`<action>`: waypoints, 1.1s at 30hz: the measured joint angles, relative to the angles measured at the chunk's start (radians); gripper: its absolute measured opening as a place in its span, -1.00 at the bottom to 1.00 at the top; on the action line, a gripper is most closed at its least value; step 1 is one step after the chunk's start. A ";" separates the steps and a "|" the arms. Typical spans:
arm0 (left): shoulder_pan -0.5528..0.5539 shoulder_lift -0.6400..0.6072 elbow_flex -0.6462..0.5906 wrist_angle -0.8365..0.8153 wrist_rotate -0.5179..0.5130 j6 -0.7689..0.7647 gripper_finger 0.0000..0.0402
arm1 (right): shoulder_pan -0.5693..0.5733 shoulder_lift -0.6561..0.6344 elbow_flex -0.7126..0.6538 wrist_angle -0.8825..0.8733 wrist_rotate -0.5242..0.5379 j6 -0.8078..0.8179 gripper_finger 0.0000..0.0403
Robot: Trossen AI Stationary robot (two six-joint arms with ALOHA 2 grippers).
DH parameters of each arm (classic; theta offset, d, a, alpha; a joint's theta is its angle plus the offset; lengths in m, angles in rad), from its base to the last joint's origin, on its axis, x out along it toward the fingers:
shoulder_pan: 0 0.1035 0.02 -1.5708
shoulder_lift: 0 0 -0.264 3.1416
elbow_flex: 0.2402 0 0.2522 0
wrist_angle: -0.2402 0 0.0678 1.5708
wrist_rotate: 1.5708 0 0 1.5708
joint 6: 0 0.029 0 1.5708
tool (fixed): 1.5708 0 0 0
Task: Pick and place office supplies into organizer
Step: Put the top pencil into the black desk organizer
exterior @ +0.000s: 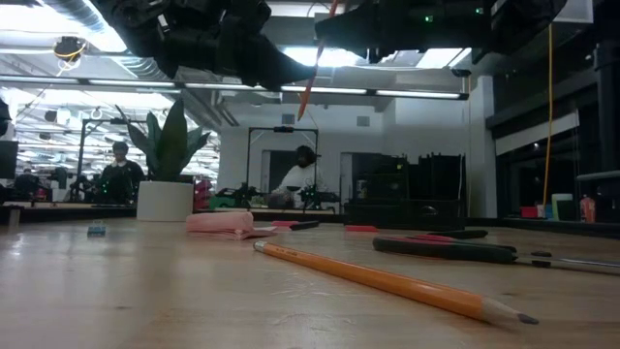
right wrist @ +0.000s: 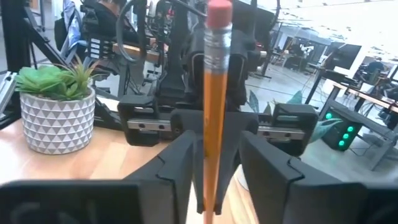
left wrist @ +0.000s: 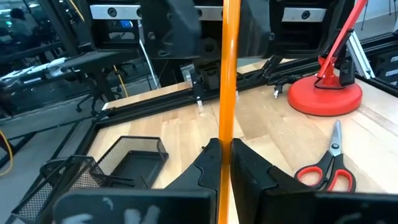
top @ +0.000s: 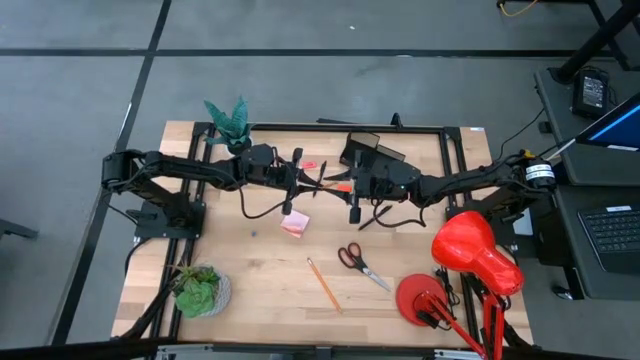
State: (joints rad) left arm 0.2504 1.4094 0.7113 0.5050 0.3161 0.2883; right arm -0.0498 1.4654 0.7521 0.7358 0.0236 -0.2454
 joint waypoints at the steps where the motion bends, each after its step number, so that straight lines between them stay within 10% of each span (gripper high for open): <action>1: 0.000 0.000 0.000 0.000 0.000 0.003 -0.92 | 0.000 0.000 0.000 -0.002 -0.001 -0.001 -0.46; 8: 0.000 0.000 0.000 -0.001 -0.008 0.006 -0.92 | 0.000 0.000 0.000 -0.010 -0.003 -0.027 -0.91; 33: 0.042 -0.049 0.000 -0.191 -0.150 0.020 -0.54 | -0.021 0.000 -0.002 -0.149 0.112 -0.023 -0.91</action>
State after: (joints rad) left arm 0.2924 1.3600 0.7113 0.3137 0.1661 0.3083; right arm -0.0703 1.4654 0.7503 0.5868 0.1353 -0.2688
